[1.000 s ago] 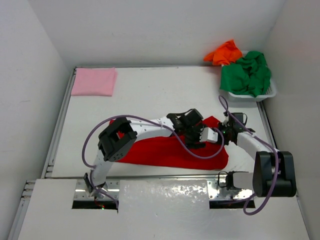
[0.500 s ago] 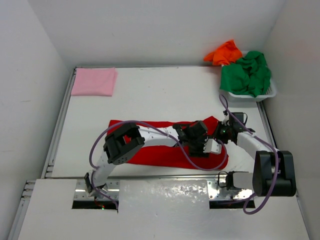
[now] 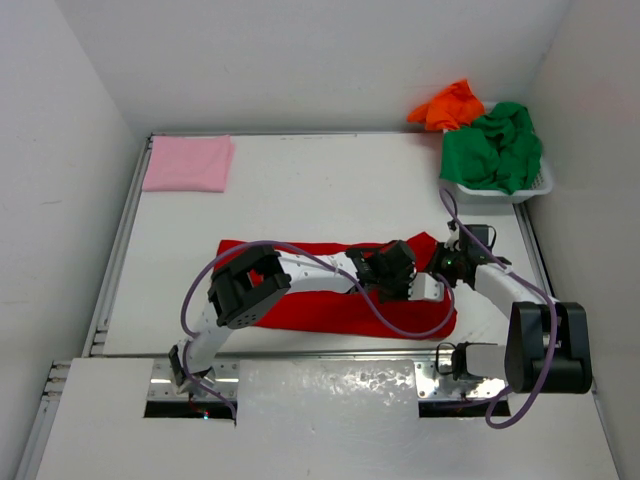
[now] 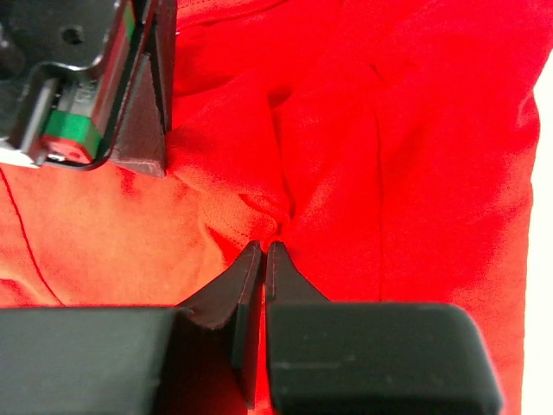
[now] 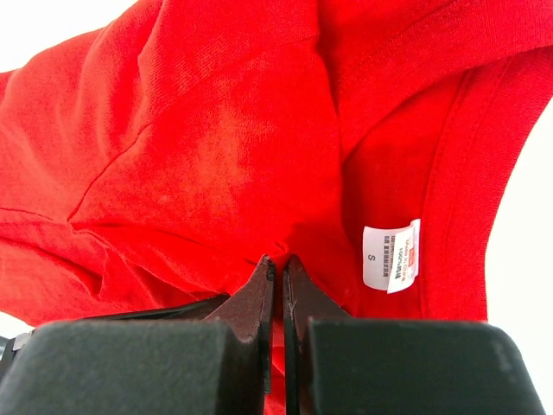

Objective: Fold and stack the t-shirts
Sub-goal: Fold the other side of the tshirt into a rectangle

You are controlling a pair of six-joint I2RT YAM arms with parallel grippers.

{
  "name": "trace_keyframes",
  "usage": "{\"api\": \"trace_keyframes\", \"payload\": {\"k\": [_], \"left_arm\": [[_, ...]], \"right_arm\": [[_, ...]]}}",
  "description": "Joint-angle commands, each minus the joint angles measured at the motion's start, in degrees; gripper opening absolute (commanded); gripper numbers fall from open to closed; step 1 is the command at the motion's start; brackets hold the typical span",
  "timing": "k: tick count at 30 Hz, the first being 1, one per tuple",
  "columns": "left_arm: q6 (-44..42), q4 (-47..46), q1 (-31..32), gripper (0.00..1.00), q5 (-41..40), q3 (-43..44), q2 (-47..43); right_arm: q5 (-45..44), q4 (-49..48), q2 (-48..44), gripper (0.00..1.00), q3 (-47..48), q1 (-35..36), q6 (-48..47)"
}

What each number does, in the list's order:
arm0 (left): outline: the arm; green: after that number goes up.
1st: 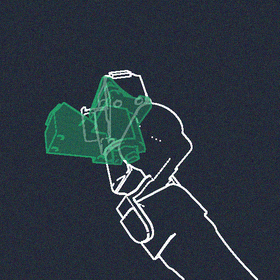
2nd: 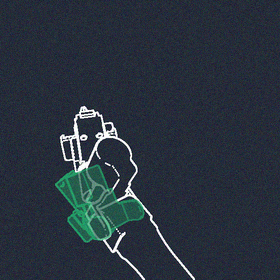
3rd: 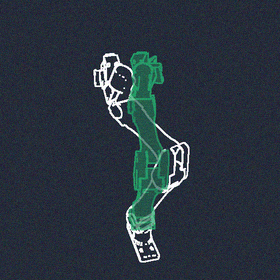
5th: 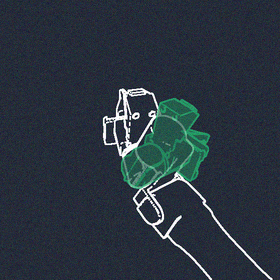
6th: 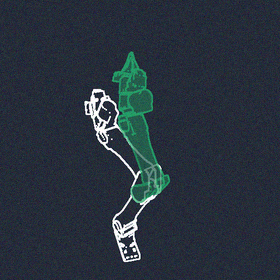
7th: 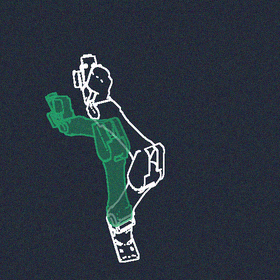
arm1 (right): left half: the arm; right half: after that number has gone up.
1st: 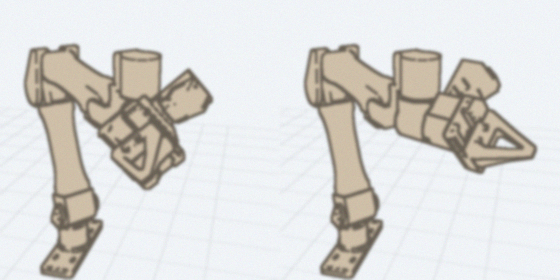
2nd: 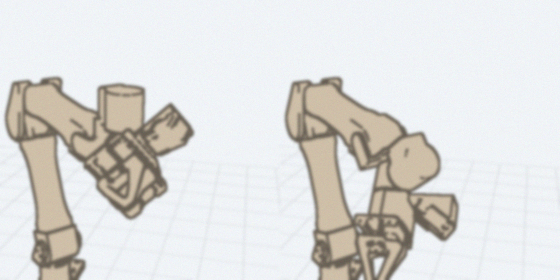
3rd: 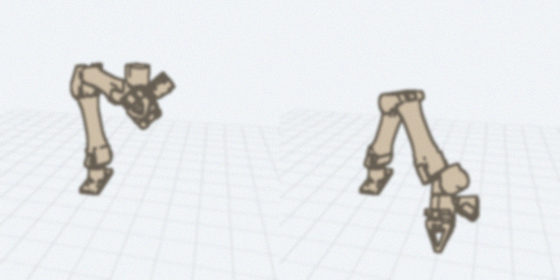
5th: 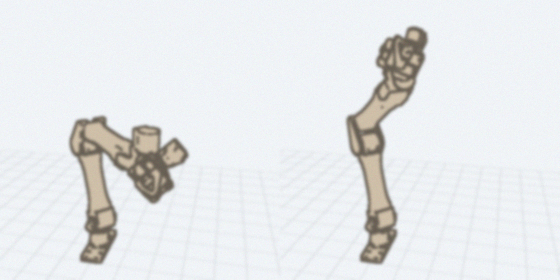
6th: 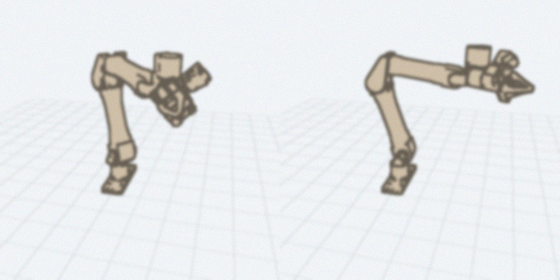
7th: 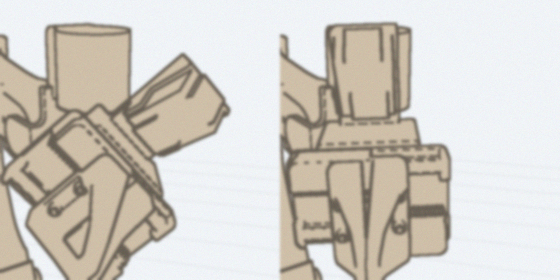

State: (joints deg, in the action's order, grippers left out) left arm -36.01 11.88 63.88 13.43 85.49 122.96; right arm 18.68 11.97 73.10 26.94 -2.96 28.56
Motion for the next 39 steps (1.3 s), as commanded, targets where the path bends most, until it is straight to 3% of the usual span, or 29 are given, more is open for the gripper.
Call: {"api": "trace_keyframes", "payload": {"k": [1,3,7,10,15,21,30,39], "left_arm": [[1.7,-1.7,-0.2,0.0,-0.5,2.5,-0.3],[1.6,-0.9,-0.2,0.0,-0.3,2.8,-0.5],[0.6,0.0,-0.2,0.33,0.3,3.2,-0.5],[1.8,0.8,-0.5,0.36,1.2,4.2,-0.7],[3.0,1.0,-1.1,0.24,1.6,5.8,-0.8],[2.4,0.7,-1.1,0.0,3.0,3.8,-0.7],[2.2,6.2,-3.2,0.0,8.9,5.8,-2.0],[-2.3,15.6,-5.9,0.0,14.0,4.9,-7.2]], "right_arm": [[1.0,-2.3,-1.5,0.0,0.4,-0.6,0.1],[0.9,-2.0,-1.6,0.0,0.5,-0.6,-0.3],[0.5,-1.4,-1.9,0.0,0.6,-0.6,-0.9],[0.6,-1.4,-1.9,0.0,0.7,-0.7,-1.0],[0.6,-1.2,-1.9,0.0,0.9,-0.8,-1.2],[0.7,-1.0,-1.8,0.0,1.4,-1.0,-1.4],[-0.2,3.7,-3.4,0.0,3.6,-1.3,-3.3],[1.5,11.0,-13.9,0.0,-1.2,-1.1,-3.8]]}}
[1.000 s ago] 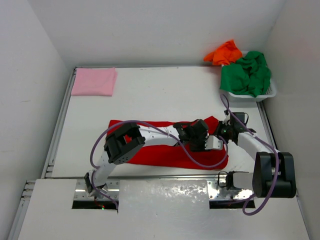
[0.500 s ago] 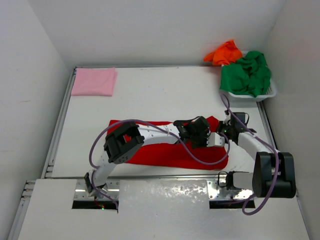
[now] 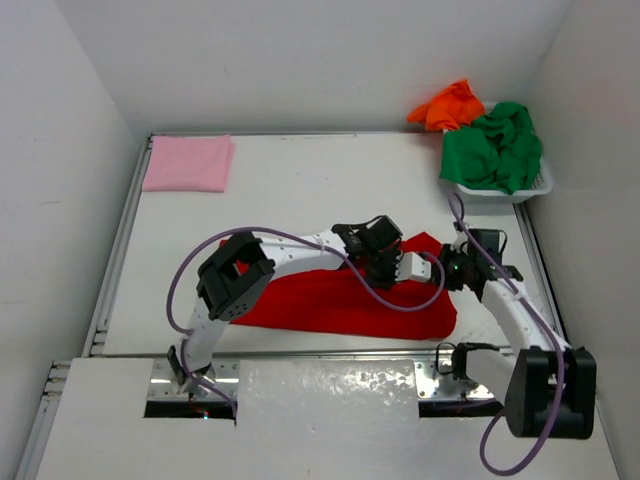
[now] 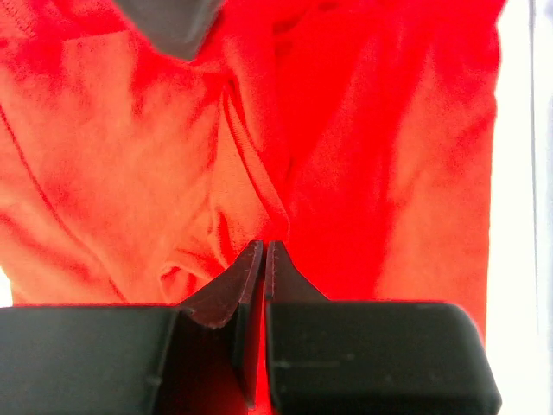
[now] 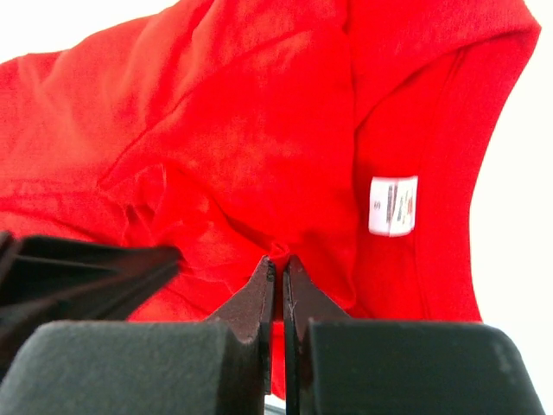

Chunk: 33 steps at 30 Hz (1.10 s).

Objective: Fold and stack the t-shirts
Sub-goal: Fold the other side of the tshirt into a rectangle

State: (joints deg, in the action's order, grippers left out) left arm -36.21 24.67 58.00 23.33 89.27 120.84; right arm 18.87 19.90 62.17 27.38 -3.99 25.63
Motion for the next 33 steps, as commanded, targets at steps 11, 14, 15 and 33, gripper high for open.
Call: {"api": "trace_keyframes", "payload": {"k": [11,14,15,33], "left_arm": [[-5.6,6.9,-0.3,0.0,6.8,-0.9,-7.3],[-7.1,7.9,-0.4,0.0,6.4,-1.7,-7.5],[-7.5,8.3,-0.4,0.0,6.4,-2.0,-7.5],[-15.3,13.3,0.5,0.0,8.0,-4.5,-8.0]], "right_arm": [[2.2,6.7,-7.8,0.0,-6.3,-0.1,-1.8],[3.7,5.9,-7.9,0.02,-8.0,-0.1,-1.3],[4.2,5.7,-7.9,0.04,-8.4,-0.1,-1.3],[3.4,16.5,-15.9,0.32,-5.3,-0.1,-1.5]]}}
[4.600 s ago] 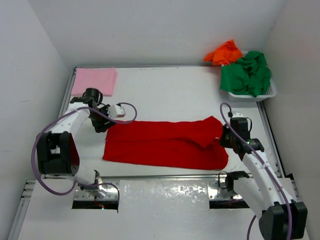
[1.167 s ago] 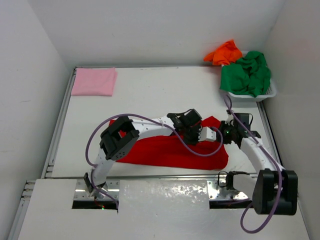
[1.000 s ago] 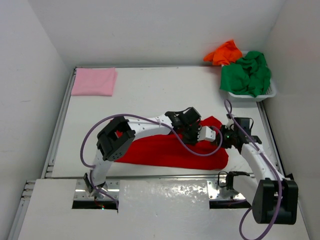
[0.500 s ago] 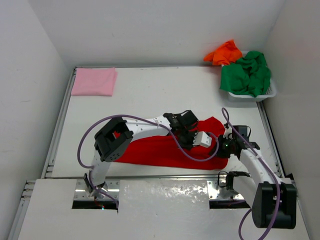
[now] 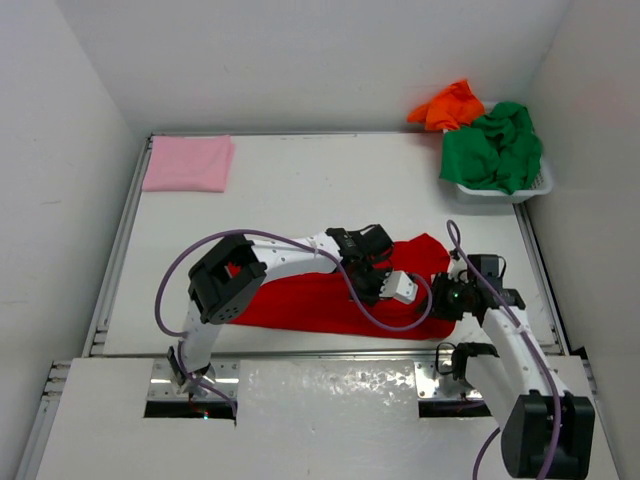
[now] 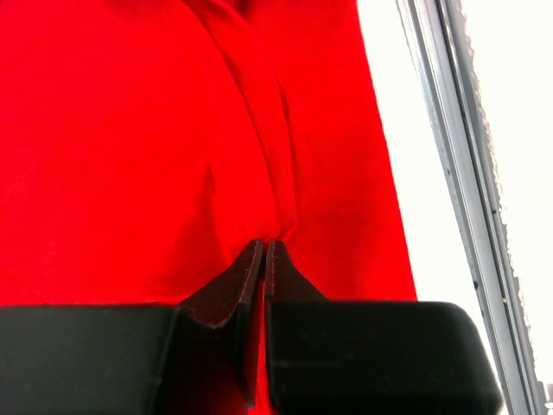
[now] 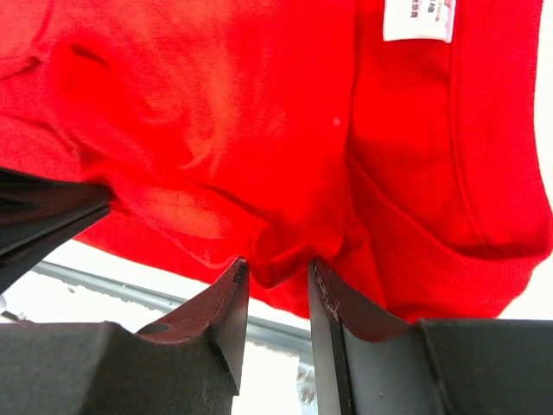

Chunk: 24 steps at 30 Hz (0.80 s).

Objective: Fold and stack the t-shirts
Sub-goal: Fold the other side of the tshirt into a rectangle

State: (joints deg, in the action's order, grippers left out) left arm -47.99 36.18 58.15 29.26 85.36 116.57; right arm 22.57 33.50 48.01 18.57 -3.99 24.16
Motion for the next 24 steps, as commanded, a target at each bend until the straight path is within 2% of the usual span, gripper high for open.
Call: {"api": "trace_keyframes", "payload": {"k": [1,11,14,16,18,24], "left_arm": [[-3.8,2.3,0.4,0.0,2.1,-0.6,-3.7],[-5.7,2.0,0.4,0.0,1.3,-0.5,-3.6],[-5.7,2.6,0.4,0.0,2.0,-0.5,-3.7],[-5.6,3.4,0.4,0.0,2.1,-0.3,-3.8],[-5.3,4.3,0.4,0.0,2.1,0.2,-4.2],[-3.1,3.9,0.8,0.0,1.2,0.4,-3.3]], "right_arm": [[-0.4,4.2,-3.1,0.32,4.9,-0.1,-0.3],[3.9,8.7,-10.0,0.45,14.1,-0.1,-3.6],[2.1,5.5,-9.3,0.41,11.1,-0.1,-0.4],[2.4,3.0,-6.6,0.31,9.2,-0.1,1.5],[0.1,-0.3,-3.6,0.26,7.6,-0.1,2.8],[-11.5,-11.6,4.8,0.31,9.1,-0.1,3.5]]}}
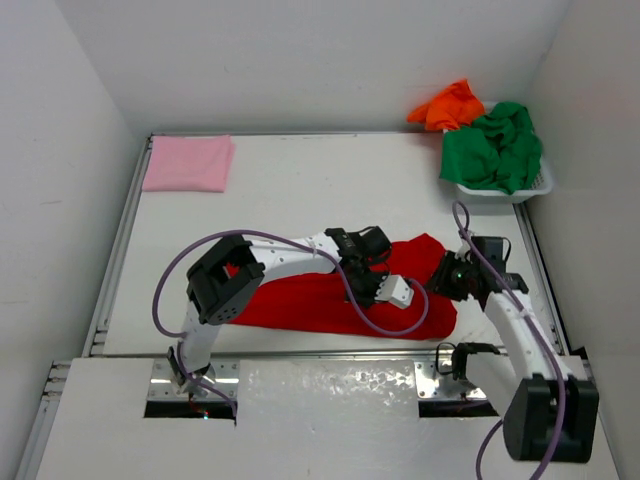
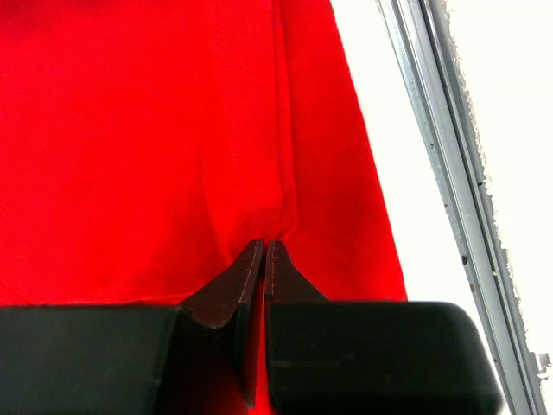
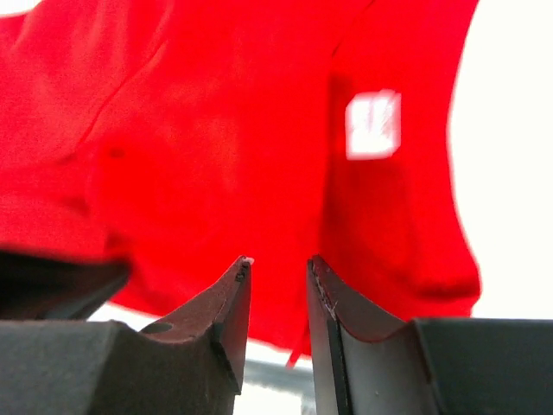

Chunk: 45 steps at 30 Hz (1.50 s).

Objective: Fold and stack the t-shirts
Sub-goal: Fold the other side of the tshirt into a rectangle

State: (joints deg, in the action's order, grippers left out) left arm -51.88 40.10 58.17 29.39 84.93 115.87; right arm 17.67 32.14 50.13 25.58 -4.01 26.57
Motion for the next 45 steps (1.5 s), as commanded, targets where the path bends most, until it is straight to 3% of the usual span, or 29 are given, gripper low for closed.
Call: {"api": "trace_keyframes", "payload": {"k": [1,4,8,18,21,31,37,43,45], "left_arm": [[1.0,0.0,0.9,0.0,1.1,0.8,-2.3],[1.4,-0.3,1.0,0.0,1.2,0.7,-1.8],[2.1,-1.1,1.0,0.0,0.5,0.0,-2.3],[3.0,-2.0,1.0,0.0,1.2,-0.6,-2.5],[3.1,-2.2,1.0,0.0,0.8,-1.1,-2.6],[3.1,-1.3,1.0,0.0,0.3,-1.3,-2.7],[0.6,1.5,1.1,0.0,-0.4,-4.5,-4.3],[1.3,-0.1,1.8,0.0,-0.2,-5.1,-4.0],[2.6,-1.2,1.8,0.05,-1.0,-4.9,-3.9]], "right_arm": [[-7.5,-11.8,6.5,0.31,3.8,-0.1,0.9],[-8.6,-18.4,16.4,0.31,8.2,-0.3,-1.6],[-6.7,-20.1,28.6,0.34,14.7,-0.4,-5.8],[-4.2,-23.7,46.2,0.4,25.0,-0.6,-7.1],[-2.2,-24.4,48.0,0.37,25.0,-0.6,-7.0],[-1.7,-26.6,46.7,0.0,23.6,-0.8,-5.3],[-8.1,-26.2,43.4,0.0,21.9,-2.9,-3.3],[-6.5,-27.0,44.3,0.0,22.3,-3.0,-3.1],[-4.9,-26.9,44.9,0.0,22.8,-2.9,-3.5]]}}
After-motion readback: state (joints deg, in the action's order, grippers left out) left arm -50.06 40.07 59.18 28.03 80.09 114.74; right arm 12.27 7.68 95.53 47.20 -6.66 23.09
